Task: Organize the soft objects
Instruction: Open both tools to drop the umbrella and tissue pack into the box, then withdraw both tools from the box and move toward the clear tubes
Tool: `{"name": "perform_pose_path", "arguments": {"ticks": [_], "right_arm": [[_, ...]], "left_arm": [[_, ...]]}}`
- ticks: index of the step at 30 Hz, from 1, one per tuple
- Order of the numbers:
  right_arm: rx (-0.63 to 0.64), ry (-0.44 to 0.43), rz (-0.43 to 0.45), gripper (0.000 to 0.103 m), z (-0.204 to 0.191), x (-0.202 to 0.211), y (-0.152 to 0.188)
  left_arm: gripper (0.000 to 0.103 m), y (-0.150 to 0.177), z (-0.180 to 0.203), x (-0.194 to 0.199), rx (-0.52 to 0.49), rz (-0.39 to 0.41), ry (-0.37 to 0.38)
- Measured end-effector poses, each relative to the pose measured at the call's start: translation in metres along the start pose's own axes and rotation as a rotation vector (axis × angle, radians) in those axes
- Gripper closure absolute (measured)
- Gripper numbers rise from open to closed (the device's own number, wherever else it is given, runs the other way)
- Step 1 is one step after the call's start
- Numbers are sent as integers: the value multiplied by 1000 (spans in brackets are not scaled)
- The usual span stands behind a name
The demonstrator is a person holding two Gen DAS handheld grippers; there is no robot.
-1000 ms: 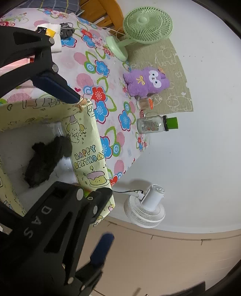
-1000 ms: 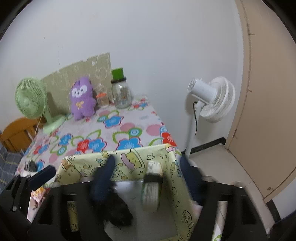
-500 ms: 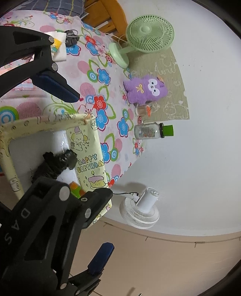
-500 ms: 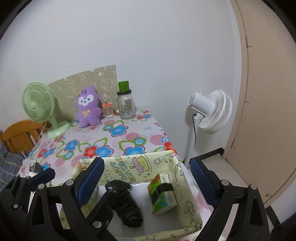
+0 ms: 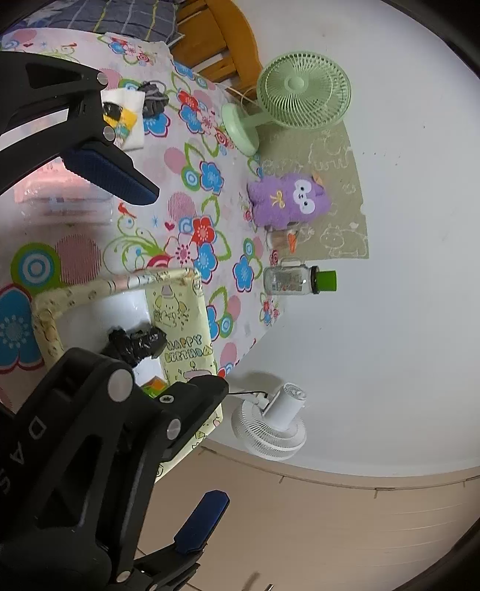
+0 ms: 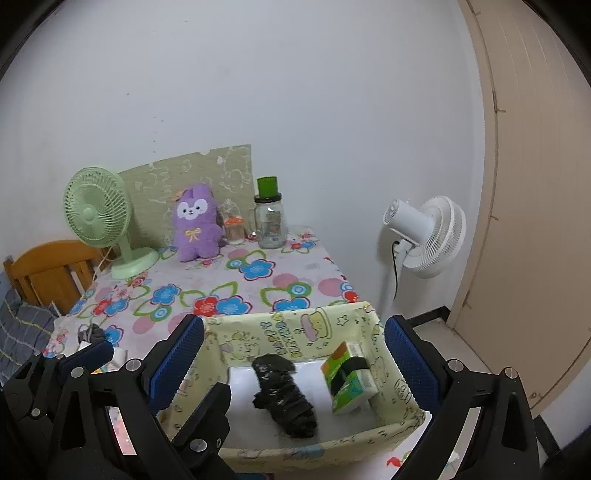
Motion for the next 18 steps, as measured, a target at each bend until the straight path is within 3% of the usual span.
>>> {"name": "perform_pose_path", "arguments": {"ticks": [18], "right_arm": [[37, -39, 11, 0, -54, 18, 8]], "left_arm": [[0, 12, -45, 27, 25, 42, -39]]}}
Point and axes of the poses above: each gripper's, at about its wrist camera, not at the fingertips, and x roughly against the way its jaws point, z to its right, y to its underside, the point moved 7 cm from there along -x, roughly the way its jaws point, and after that the axes turned 7 degrees about -y, right-handed, at the moved point
